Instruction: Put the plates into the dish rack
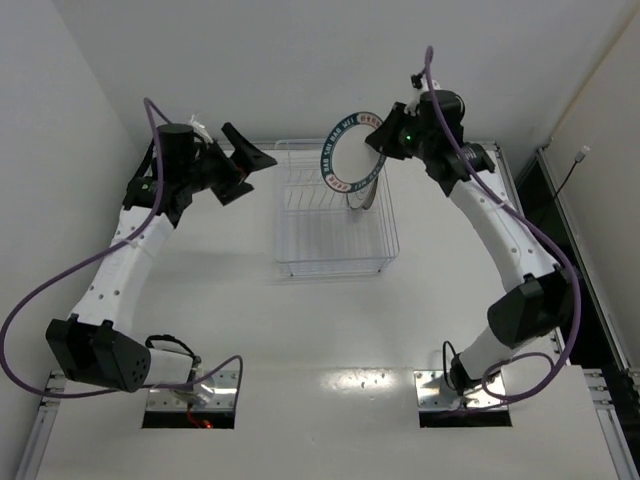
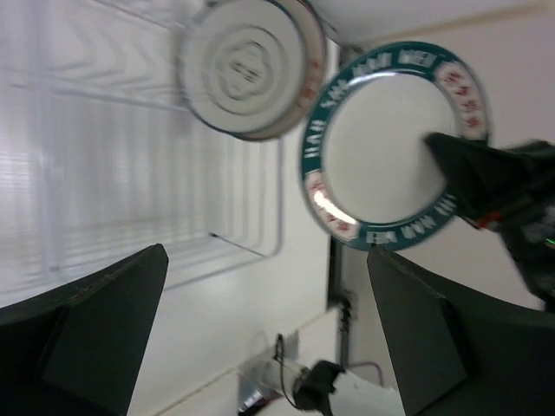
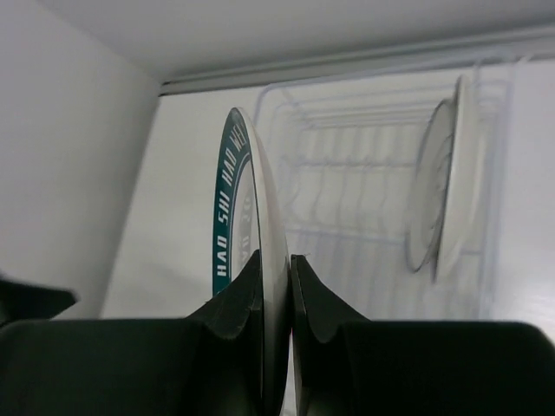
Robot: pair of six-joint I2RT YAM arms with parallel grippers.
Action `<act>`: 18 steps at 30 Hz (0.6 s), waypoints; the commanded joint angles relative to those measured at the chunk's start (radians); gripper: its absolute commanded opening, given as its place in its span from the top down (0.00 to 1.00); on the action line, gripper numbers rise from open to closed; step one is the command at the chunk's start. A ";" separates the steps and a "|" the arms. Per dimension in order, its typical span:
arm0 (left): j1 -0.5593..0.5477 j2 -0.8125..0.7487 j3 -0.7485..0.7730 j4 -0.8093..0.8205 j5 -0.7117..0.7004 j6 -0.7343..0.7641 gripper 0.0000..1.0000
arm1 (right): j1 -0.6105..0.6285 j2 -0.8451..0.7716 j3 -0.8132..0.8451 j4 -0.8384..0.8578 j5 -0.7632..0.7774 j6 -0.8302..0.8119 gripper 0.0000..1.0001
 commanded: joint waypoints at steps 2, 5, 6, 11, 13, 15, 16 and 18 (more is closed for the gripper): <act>0.050 -0.057 0.011 -0.320 -0.179 0.135 0.00 | 0.140 0.105 0.275 -0.254 0.556 -0.259 1.00; 0.059 -0.045 0.023 -0.298 -0.147 0.135 0.00 | 0.216 0.250 0.428 -0.299 0.768 -0.379 1.00; 0.050 -0.021 0.058 -0.298 -0.147 0.144 0.00 | 0.228 0.337 0.520 -0.316 0.840 -0.402 1.00; 0.026 0.013 0.117 -0.298 -0.158 0.179 0.00 | 0.239 0.489 0.644 -0.316 0.921 -0.482 1.00; 0.026 0.013 0.117 -0.308 -0.193 0.190 0.00 | 0.230 0.507 0.653 -0.307 0.930 -0.482 1.00; 0.026 0.004 0.117 -0.317 -0.205 0.201 0.00 | 0.219 0.521 0.653 -0.297 0.930 -0.482 1.00; 0.026 -0.005 0.106 -0.317 -0.205 0.201 0.00 | 0.219 0.535 0.653 -0.287 0.919 -0.491 1.00; 0.026 -0.005 0.092 -0.317 -0.205 0.201 0.00 | 0.199 0.555 0.653 -0.287 0.872 -0.491 1.00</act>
